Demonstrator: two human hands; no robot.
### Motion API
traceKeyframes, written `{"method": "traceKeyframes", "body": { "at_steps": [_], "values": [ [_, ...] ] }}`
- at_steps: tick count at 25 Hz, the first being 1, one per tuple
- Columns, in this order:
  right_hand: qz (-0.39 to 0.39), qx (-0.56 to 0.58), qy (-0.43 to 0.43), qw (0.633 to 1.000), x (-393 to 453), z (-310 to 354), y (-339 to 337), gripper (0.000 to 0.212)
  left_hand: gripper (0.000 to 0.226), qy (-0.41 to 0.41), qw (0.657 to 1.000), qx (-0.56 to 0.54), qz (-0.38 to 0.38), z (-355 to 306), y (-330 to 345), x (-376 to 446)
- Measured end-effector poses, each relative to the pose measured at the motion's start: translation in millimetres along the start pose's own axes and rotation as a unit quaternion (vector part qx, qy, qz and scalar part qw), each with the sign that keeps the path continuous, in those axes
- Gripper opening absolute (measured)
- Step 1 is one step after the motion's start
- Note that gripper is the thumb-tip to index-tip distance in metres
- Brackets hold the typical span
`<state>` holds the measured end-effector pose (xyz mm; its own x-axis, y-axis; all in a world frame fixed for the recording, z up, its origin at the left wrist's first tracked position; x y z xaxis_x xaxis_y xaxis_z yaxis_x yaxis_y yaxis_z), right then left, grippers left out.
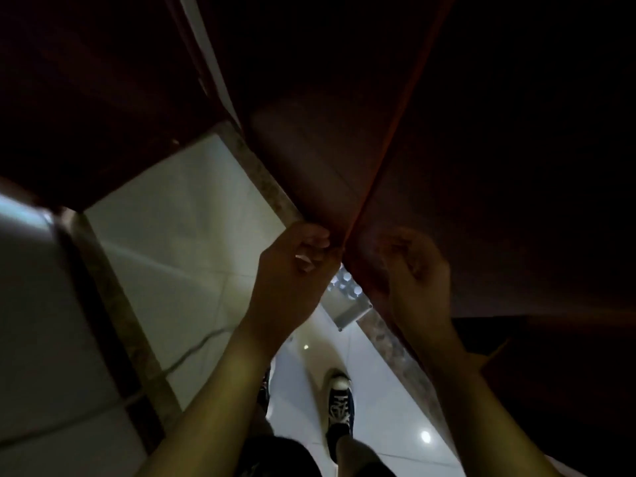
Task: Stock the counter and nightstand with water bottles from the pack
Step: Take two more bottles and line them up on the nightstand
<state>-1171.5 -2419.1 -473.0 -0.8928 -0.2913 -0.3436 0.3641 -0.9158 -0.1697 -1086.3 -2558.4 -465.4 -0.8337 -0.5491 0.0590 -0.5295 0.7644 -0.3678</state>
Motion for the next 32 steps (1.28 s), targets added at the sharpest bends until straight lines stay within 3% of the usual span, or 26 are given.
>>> {"method": "traceKeyframes", "body": {
  "at_steps": [3,6,8,10,13,16,21,26,29,32],
  "values": [
    [-0.056,-0.016,0.056,0.997,71.9,-118.3,28.9,0.016,0.026,-0.076,0.995,-0.001,0.063,138.6,65.4,36.3],
    [-0.115,-0.033,0.113,0.986,135.3,-251.4,47.6,0.017,0.049,-0.102,0.988,0.041,0.11,284.0,142.2,55.2],
    [-0.157,-0.046,0.156,0.974,172.4,-347.0,55.7,0.016,0.05,-0.124,0.979,0.072,0.145,381.8,193.7,55.4],
    [-0.163,-0.067,0.191,0.966,208.8,-436.6,62.4,0.013,0.047,-0.131,0.975,0.099,0.149,479.1,240.6,51.5],
    [-0.146,-0.108,0.206,0.961,260.0,-564.3,75.8,0.038,0.065,-0.122,0.974,0.132,0.138,609.5,303.8,44.9],
    [-0.151,-0.155,0.2,0.956,300.2,-652.9,86.2,0.057,0.07,-0.082,0.984,0.134,0.085,678.5,344.1,39.4],
    [-0.173,-0.145,0.179,0.958,326.8,-699.5,91.1,0.058,0.073,-0.021,0.986,0.167,-0.014,714.1,368.8,31.0],
    [-0.195,-0.141,0.14,0.961,315.2,-673.2,93.8,0.058,0.063,0.003,0.984,0.178,0.001,707.0,352.7,25.8],
    [-0.173,-0.13,0.132,0.967,292.2,-611.5,89.4,0.055,0.061,0.056,0.982,0.175,0.028,642.7,317.1,27.7],
    [-0.16,-0.088,0.121,0.976,266.4,-505.5,76.3,0.055,0.055,0.105,0.984,0.145,0.017,534.2,267.7,50.9]
  ]
}}
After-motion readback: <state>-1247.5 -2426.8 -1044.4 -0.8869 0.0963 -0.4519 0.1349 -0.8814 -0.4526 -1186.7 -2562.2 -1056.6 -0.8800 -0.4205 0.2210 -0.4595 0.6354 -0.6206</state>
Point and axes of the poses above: each hand's wrist, its own x-axis towards the middle knuckle, its own y-axis out of the palm, z = x × y, the point moved 1 cm from there along x, towards the middle knuckle, and after that the axes turned 11 degrees about y, right-handed, at the moved point
